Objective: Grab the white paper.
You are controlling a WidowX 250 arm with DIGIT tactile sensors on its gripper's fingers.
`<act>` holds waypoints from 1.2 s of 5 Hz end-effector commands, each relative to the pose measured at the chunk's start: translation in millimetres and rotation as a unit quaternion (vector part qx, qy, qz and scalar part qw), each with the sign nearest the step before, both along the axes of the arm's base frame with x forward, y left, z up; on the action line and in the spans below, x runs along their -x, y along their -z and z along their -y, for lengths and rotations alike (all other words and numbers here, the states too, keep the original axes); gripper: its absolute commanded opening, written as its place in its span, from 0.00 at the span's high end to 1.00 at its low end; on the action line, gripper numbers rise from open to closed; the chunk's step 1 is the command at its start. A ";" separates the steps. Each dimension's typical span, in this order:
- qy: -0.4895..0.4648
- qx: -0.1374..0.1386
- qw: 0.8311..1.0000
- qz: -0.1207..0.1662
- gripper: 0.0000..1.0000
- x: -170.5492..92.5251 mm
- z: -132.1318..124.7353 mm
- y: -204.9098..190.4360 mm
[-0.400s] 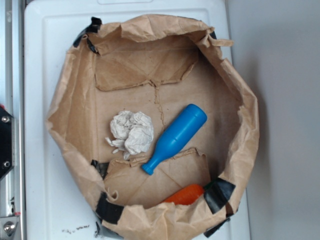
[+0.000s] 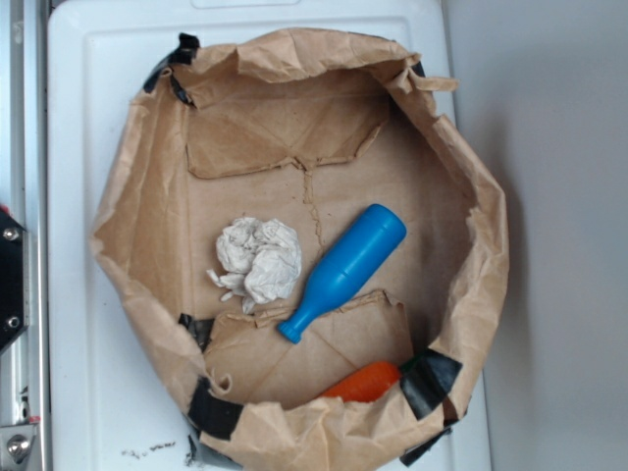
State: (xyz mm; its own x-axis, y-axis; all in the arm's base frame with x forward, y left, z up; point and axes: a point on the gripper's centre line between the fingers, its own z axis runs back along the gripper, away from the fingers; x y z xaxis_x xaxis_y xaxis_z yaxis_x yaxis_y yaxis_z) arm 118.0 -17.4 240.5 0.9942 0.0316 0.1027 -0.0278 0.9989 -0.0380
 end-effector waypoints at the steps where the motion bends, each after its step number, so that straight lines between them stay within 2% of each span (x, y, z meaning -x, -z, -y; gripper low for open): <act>1: -0.017 0.025 1.000 -0.010 0.00 -42.0 -24.3 -3.9; 2: -0.009 0.027 1.000 -0.003 0.00 -50.2 -27.9 -1.7; 3: 0.010 0.024 1.000 -0.007 0.00 -86.5 -32.5 6.7; 4: 0.024 0.008 0.999 -0.020 0.00 -106.9 -30.9 18.6; 6: 0.024 0.008 0.999 -0.020 0.00 -106.9 -30.9 18.6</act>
State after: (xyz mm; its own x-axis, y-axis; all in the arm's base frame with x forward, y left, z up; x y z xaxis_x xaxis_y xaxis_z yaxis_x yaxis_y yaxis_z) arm 221.6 16.3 208.8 0.9999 -0.0004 0.0105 0.0010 0.9981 -0.0620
